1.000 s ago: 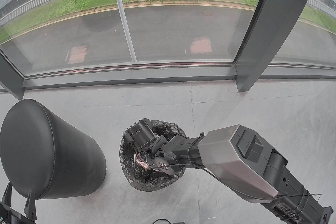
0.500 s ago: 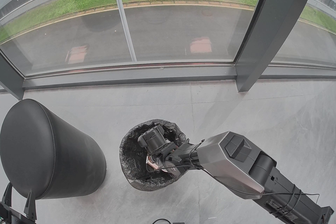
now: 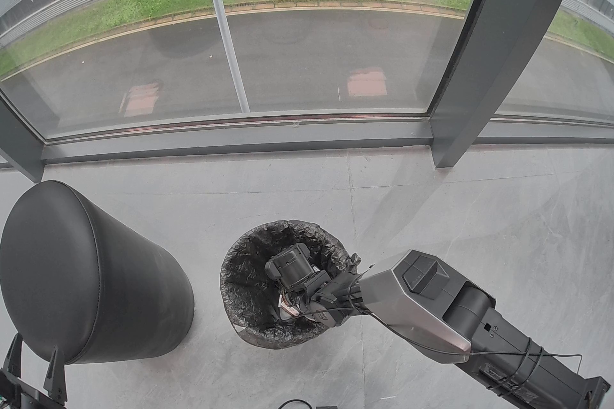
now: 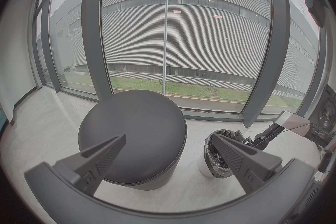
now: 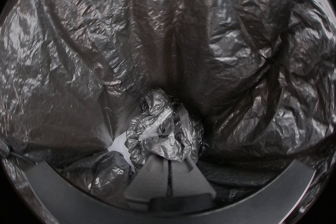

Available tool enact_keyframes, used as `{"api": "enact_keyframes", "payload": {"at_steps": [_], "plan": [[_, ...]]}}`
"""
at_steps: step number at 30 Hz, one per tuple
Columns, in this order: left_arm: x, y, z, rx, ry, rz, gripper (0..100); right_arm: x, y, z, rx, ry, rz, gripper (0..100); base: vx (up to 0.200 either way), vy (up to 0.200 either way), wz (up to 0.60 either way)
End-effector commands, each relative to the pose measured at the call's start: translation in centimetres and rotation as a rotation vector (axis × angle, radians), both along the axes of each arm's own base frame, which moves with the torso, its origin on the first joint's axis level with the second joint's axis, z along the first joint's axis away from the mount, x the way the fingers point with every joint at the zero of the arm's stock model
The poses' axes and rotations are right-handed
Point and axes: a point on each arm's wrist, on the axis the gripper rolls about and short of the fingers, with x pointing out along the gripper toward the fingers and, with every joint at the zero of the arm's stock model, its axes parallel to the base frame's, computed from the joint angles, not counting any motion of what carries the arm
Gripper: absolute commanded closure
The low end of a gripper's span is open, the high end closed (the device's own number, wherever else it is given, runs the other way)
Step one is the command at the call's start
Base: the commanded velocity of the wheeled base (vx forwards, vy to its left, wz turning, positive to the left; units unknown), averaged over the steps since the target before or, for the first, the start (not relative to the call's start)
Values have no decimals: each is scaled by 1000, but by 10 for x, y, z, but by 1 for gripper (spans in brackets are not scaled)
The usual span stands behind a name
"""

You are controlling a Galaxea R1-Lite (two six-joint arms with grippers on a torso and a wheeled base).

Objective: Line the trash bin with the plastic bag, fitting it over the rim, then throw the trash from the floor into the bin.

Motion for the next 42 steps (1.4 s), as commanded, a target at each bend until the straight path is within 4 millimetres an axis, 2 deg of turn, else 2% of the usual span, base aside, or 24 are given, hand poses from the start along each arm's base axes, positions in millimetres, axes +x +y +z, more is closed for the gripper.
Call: {"api": "enact_keyframes", "payload": {"at_steps": [1,7,16,22,28,29,32,42], "plan": [[-1,0,-2,-1,-12,1,0,-1,0,-7,-10,9,1,100,0,0,0],[-1,0,-1,-1,-13,1,0,-3,3,2,0,-4,8,100,0,0,0],[-1,0,-2,-1,-12,1,0,-19,29,58,80,-103,62,100,0,0,0],[-1,0,-2,-1,-12,1,0,-27,39,75,108,-138,89,100,0,0,0],[-1,0,-2,-1,-12,1,0,-23,38,57,106,-141,86,100,0,0,0],[-1,0,-2,-1,-12,1,0,-20,35,46,90,-136,89,100,0,0,0],[-1,0,-1,-1,-13,1,0,-14,28,30,70,-117,80,100,0,0,0],[-1,0,-2,-1,-12,1,0,11,1,7,39,-105,24,100,0,0,0]]}}
